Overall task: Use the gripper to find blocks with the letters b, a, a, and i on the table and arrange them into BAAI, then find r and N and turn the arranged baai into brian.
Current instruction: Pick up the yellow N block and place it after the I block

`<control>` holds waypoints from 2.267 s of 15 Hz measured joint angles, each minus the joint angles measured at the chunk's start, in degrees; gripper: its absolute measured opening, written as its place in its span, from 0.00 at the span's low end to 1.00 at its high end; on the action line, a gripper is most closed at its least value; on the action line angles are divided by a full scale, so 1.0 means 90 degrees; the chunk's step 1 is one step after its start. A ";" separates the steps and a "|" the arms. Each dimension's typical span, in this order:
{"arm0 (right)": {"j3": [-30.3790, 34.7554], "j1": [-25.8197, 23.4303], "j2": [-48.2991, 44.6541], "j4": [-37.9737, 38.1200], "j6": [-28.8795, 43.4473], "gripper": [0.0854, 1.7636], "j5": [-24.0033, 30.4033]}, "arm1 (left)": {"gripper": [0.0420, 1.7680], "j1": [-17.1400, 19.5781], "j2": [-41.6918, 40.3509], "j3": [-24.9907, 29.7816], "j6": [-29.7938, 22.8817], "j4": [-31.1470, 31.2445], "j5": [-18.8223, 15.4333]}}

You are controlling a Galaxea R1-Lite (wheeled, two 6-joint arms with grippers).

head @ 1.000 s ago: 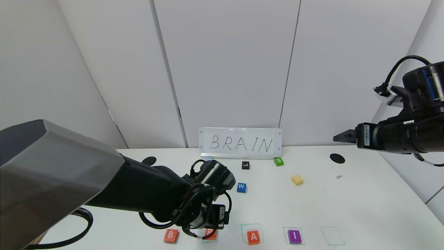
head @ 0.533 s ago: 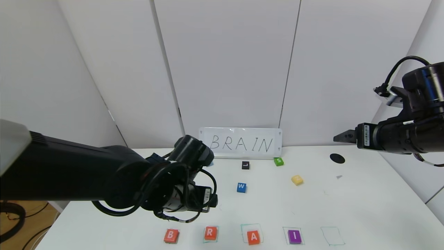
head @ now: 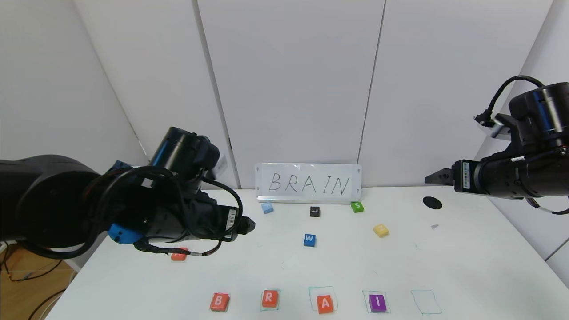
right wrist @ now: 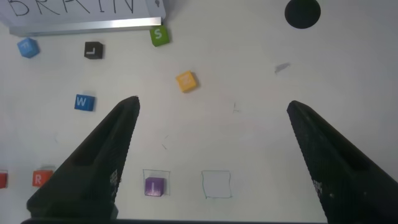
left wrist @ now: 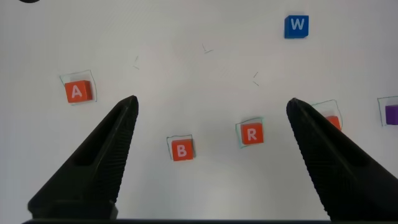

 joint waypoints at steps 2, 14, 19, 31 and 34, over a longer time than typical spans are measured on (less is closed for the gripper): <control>0.0000 0.0037 0.0056 0.0000 0.0003 0.97 -0.0003 | 0.96 0.0157 -0.0297 0.0070 0.0024 0.0000 -0.0329; 0.0005 0.0137 0.0289 -0.0007 0.0016 0.97 -0.0005 | 0.97 0.0834 -0.1482 0.0328 0.0679 -0.0028 -0.0708; -0.0153 0.0526 0.0402 0.0076 0.1059 0.97 0.0027 | 0.97 0.0876 -0.1582 0.0318 0.0696 -0.0028 -0.0708; -0.2640 0.0921 0.1743 0.2364 0.3738 0.97 -0.0188 | 0.97 0.1048 -0.1732 0.0284 0.0801 -0.0027 -0.0718; -0.3492 0.0971 0.2457 0.2965 0.4249 0.97 -0.0183 | 0.97 0.1054 -0.1736 0.0297 0.0803 -0.0027 -0.0718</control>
